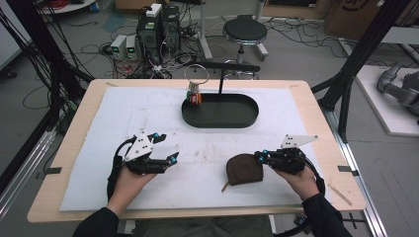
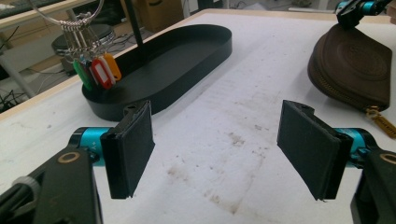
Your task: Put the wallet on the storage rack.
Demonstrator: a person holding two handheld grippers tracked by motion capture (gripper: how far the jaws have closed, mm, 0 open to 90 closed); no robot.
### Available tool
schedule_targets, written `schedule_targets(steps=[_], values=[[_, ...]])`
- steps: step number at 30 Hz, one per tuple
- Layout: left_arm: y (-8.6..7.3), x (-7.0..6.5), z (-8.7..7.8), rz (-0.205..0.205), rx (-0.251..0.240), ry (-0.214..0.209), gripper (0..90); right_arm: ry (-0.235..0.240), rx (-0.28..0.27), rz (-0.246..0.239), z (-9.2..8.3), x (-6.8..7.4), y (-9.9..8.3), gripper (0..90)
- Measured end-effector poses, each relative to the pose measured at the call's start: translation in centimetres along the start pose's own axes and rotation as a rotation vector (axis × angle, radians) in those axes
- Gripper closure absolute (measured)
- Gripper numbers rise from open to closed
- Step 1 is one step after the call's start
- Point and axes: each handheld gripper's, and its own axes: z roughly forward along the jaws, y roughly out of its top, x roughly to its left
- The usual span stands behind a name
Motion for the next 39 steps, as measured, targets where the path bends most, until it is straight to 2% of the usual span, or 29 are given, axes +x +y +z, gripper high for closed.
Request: schedule_targets(steps=[3, 4, 5, 8, 12, 17, 21, 25, 29, 35, 39], values=[[0.2, -0.3, 0.4, -0.003, -0.011, -0.021, 26.9, -0.015, -0.028, -0.039, -0.2, 0.6, 0.5, 88.2], [0.3, -0.4, 0.6, -0.003, -0.016, -0.026, 26.9, -0.022, -0.055, -0.066, -0.3, 0.9, 0.8, 88.3], [0.4, -0.6, 0.7, -0.005, -0.021, -0.034, 26.9, -0.022, -0.055, -0.066, -0.3, 0.9, 0.8, 88.3], [0.8, -1.0, 1.3, 0.006, -0.025, -0.05, 26.9, -0.039, -0.106, -0.114, -0.3, 1.5, 1.4, 88.5], [1.3, -1.3, 2.3, -0.003, -0.041, -0.087, 26.9, -0.034, -0.129, -0.132, 0.0, 1.8, 1.8, 88.6], [1.7, -2.1, 4.4, -0.018, -0.02, -0.208, 26.9, -0.024, -0.133, -0.149, 0.2, 2.3, 2.2, 88.6], [2.1, -2.9, 6.5, -0.039, -0.001, -0.292, 26.9, 0.006, -0.129, -0.166, 0.3, 2.6, 2.5, 88.7], [2.5, -3.7, 8.5, -0.028, 0.018, -0.333, 26.9, 0.016, -0.122, -0.175, 0.3, 2.8, 2.4, 88.7], [2.7, -4.2, 10.2, -0.045, 0.04, -0.372, 26.9, 0.03, -0.123, -0.182, 0.2, 2.9, 2.4, 88.6], [2.2, -4.2, 11.7, -0.093, 0.064, -0.415, 27.2, 0.043, -0.128, -0.193, -0.1, 2.9, 2.4, 88.6], [1.8, -3.9, 12.3, -0.135, 0.062, -0.471, 27.9, 0.061, -0.128, -0.201, -0.1, 3.0, 2.4, 88.6]])
